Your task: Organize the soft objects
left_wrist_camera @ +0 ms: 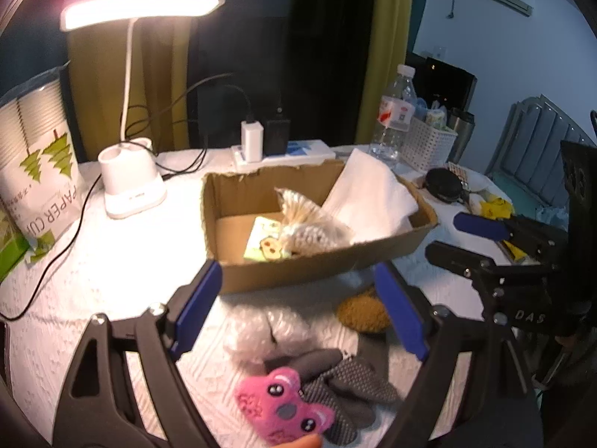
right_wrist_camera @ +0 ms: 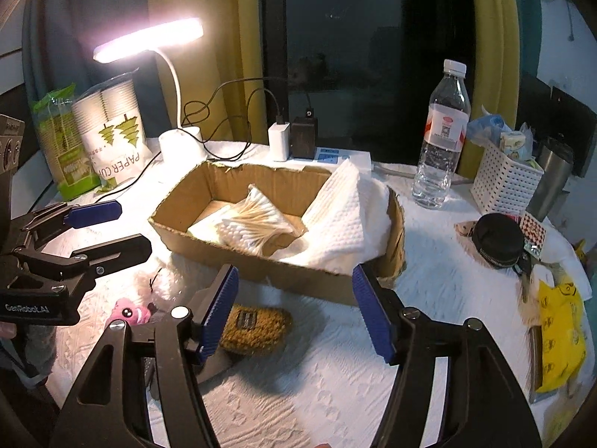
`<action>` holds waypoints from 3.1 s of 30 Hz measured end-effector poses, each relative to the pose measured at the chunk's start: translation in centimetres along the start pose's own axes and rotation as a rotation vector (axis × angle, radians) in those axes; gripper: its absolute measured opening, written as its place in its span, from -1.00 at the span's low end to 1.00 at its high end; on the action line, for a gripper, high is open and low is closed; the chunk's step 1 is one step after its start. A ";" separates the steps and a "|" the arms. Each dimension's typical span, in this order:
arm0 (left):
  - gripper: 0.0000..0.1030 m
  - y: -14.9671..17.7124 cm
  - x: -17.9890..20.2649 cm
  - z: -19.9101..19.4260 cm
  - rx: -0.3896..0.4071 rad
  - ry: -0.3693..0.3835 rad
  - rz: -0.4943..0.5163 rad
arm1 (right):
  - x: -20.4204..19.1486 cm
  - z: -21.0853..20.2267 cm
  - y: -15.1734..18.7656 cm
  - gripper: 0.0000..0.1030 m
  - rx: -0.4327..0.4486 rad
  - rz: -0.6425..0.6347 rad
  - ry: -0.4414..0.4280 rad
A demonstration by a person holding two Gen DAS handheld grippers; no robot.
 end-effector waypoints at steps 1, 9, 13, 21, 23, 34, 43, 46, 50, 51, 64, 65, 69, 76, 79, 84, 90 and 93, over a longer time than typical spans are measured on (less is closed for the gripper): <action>0.66 0.3 -0.1 0.0 -0.003 -0.001 -0.002 | -0.2 0.0 0.2 0.30 -0.004 0.000 -0.003; 0.66 2.8 -1.2 0.3 -0.038 -0.007 -0.018 | -1.0 0.8 2.2 0.30 -0.033 0.014 -0.014; 0.66 3.8 -1.7 0.5 -0.054 -0.009 -0.025 | -1.3 1.4 3.0 0.30 -0.054 0.020 -0.019; 0.66 4.7 -2.7 1.4 -0.077 -0.018 -0.038 | -1.7 2.8 3.7 0.30 -0.072 0.030 -0.030; 0.66 4.8 -2.9 1.8 -0.084 -0.021 -0.039 | -1.7 3.2 3.7 0.38 -0.078 0.033 -0.036; 0.89 5.2 -3.1 4.5 -0.136 -0.034 -0.045 | -1.8 5.4 4.1 0.47 -0.111 0.042 -0.073; 0.89 5.8 -3.1 6.3 -0.197 -0.056 -0.039 | -2.6 6.9 5.1 0.49 -0.165 0.055 -0.128; 0.89 6.1 -3.3 6.6 -0.211 -0.061 -0.041 | -2.9 7.2 5.2 0.49 -0.175 0.056 -0.140; 0.87 6.1 -3.3 6.6 -0.205 -0.060 -0.038 | -3.0 7.3 5.3 0.46 -0.180 0.061 -0.143; 0.83 6.1 -3.3 6.6 -0.202 -0.058 -0.036 | -3.0 7.2 5.2 0.38 -0.177 0.065 -0.142; 0.18 5.7 -2.3 5.0 -0.172 -0.012 -0.003 | -3.7 5.9 4.9 0.13 -0.146 0.012 -0.119; 0.17 5.6 -2.3 4.7 -0.167 -0.009 -0.002 | -3.8 5.8 4.7 0.13 -0.141 0.011 -0.118; 0.17 5.3 -1.9 3.9 -0.151 -0.001 0.006 | -3.7 4.3 4.0 0.13 -0.113 0.008 -0.111; 0.17 4.5 -1.4 1.8 -0.109 0.002 0.008 | -3.9 2.4 3.3 0.14 -0.080 0.001 -0.098; 0.17 4.0 -1.2 1.0 -0.090 0.004 0.011 | -4.0 1.6 2.9 0.14 -0.064 -0.001 -0.094; 0.17 3.0 -0.9 -0.4 -0.059 0.006 0.018 | -4.0 0.4 2.4 0.14 -0.038 -0.004 -0.085; 0.17 1.8 -0.8 -1.6 -0.025 0.004 0.024 | -3.8 -0.8 1.6 0.14 -0.008 -0.003 -0.077; 0.17 1.2 -0.7 -2.1 -0.009 0.001 0.028 | -3.7 -1.3 1.0 0.14 0.005 -0.006 -0.073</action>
Point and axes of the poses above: each gripper's, at about its wrist camera, not at the fingertips, and z roughly the way its jaws point, x to its right, y to its underside, the point moved 9 cm from there along z, roughly the way its jaws point, and after that the axes turned 5 degrees about -y, right-handed, at the moved point
